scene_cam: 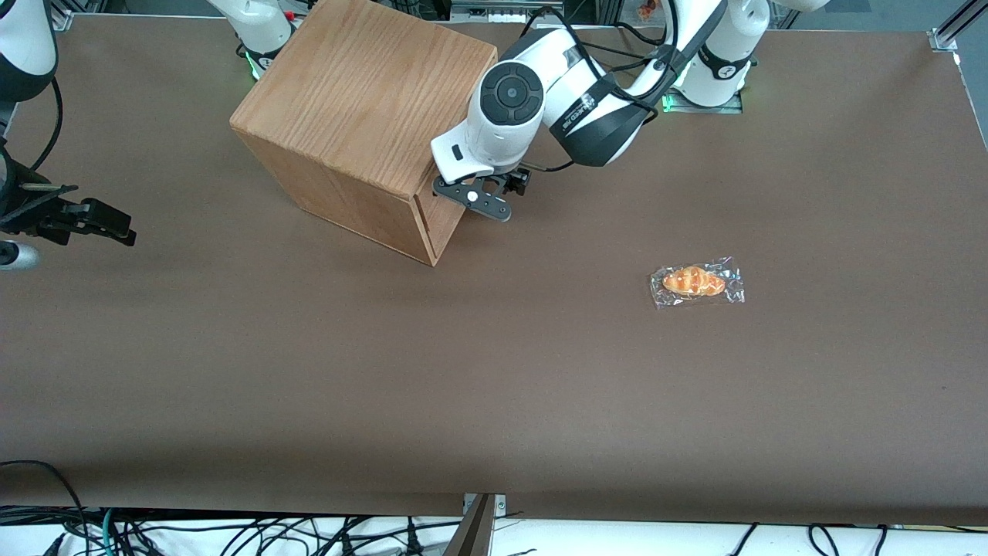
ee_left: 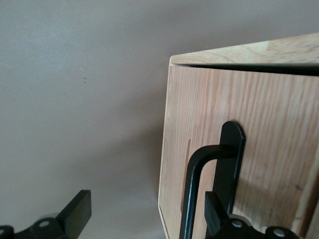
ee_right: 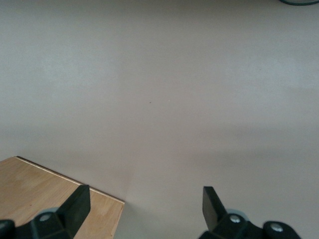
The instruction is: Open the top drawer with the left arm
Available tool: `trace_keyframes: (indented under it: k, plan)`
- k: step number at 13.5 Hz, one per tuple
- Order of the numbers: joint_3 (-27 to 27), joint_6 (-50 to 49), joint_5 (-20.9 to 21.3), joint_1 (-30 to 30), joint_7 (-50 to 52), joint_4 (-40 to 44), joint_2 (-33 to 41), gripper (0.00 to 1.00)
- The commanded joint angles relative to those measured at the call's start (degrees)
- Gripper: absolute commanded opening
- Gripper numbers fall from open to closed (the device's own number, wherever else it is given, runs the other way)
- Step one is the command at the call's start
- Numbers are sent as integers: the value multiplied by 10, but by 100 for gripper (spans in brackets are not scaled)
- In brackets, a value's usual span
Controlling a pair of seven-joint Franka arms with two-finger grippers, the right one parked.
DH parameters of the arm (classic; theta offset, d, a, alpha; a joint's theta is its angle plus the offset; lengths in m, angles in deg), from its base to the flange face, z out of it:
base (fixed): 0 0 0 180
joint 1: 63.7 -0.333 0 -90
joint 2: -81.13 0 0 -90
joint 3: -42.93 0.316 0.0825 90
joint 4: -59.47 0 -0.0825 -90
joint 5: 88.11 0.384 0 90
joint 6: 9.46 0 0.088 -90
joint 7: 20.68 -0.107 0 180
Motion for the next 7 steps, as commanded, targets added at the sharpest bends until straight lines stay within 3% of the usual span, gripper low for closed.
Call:
trace_keyframes:
  k: [1,7]
  plan:
    - [4,7,-9,4,-9,-2,0,100]
    - [4,10,-9,10,-9,-3,-5,100]
